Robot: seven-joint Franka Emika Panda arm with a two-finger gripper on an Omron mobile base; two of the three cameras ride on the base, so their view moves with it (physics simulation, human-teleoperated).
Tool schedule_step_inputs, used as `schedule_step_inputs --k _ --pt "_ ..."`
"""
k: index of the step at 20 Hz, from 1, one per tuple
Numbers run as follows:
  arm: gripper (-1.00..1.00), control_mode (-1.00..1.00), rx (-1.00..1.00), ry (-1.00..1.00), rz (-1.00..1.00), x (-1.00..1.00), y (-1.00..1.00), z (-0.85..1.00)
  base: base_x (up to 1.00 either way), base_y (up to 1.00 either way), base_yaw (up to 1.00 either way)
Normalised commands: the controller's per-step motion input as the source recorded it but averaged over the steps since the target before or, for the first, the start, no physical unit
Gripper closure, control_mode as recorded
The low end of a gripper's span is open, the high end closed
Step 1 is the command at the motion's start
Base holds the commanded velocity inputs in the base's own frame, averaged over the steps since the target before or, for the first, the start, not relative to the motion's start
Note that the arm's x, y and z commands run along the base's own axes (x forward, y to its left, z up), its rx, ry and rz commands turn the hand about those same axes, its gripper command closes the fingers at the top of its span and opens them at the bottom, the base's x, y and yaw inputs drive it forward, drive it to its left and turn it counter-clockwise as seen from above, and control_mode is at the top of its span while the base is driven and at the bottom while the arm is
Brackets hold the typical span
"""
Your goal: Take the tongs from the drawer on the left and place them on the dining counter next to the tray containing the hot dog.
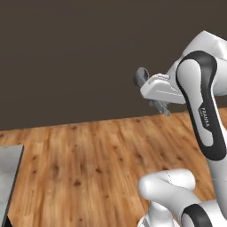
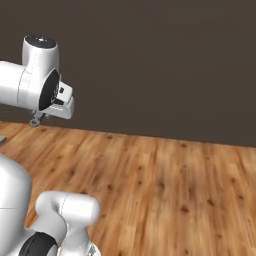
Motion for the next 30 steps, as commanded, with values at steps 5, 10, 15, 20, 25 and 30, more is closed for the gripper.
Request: schedule_step_inputs --k 5,10,15,20,25,30 --pt "1.00 1.00 0.00 0.00 0.00 0.00 0.00 0.00 1.00 0.16 0.09" --pt "1.00 1.00 0.00 0.00 0.00 0.00 0.00 0.00 1.00 0.01 0.34" --pt "1.00 1.00 0.00 0.00 0.00 0.00 0.00 0.00 1.00 0.00 0.43" --pt "1.00 1.00 0.00 0.00 0.00 0.00 0.00 0.00 0.99 -0.04 0.47" --pt "1.00 1.00 0.00 0.00 0.00 0.00 0.00 0.00 0.84 -0.24 0.50" --pt "1.00 1.00 0.00 0.00 0.00 0.00 0.00 0.00 0.79 -0.55 0.57"
